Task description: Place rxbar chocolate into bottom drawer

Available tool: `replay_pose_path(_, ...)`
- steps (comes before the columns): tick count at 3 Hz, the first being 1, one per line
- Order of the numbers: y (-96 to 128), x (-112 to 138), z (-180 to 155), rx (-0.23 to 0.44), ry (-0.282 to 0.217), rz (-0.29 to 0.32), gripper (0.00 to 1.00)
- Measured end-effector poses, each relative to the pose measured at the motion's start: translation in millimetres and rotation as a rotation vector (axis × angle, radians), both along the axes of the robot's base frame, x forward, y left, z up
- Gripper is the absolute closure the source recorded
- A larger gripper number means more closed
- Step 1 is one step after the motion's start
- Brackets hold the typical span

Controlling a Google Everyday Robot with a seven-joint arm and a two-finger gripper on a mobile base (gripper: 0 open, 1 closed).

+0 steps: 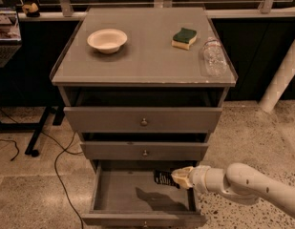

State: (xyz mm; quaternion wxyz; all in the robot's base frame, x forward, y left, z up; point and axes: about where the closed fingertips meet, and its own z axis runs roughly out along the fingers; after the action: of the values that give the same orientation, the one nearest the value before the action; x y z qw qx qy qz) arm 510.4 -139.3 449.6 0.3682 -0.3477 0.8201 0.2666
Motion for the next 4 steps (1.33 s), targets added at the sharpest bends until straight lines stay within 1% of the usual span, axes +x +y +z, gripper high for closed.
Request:
replay_pose_path(1,0.0,0.0,-0.1,0.0,0.0,0.0,1.0)
replay_pose_path(2,-1.1,1.2,-9.4,0.009,0.012,-0.015,1.0)
replay_pose_path(3,-12.5,8.4,-37.0,0.031,0.03,-0.06,1.0)
replay_pose_path(4,-28.5,19.1,-76.3,0.071,0.065,-0.138,1.0)
